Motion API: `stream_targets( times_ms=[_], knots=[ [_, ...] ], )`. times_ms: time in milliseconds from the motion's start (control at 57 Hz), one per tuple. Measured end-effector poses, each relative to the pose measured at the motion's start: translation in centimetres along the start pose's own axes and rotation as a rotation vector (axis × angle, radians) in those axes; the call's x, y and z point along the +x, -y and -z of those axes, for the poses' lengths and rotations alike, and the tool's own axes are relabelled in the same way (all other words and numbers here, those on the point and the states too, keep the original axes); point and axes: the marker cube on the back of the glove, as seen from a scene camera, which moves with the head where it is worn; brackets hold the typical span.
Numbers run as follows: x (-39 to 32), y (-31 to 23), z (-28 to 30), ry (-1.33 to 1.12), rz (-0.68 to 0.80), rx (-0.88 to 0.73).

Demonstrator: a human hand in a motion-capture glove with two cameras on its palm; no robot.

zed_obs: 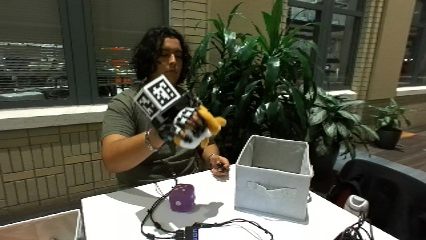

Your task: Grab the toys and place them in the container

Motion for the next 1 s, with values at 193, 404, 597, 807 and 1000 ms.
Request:
stream_targets(
  times_ms=[193,404,597,807,1000],
  knots=[
    [-15.5,2.4,4.6,0.201,0.260,0.006],
    [-26.7,9.4,2.1,0.128,0.449,-0.042],
    [-29.9,12.5,-0.2,0.060,0.272,-0.358],
    [-28.2,10.5,-1.9,-0.027,0.358,-0.588],
    [-20.0,5.0,-1.1,-0.162,0.421,-0.523]
  ],
)
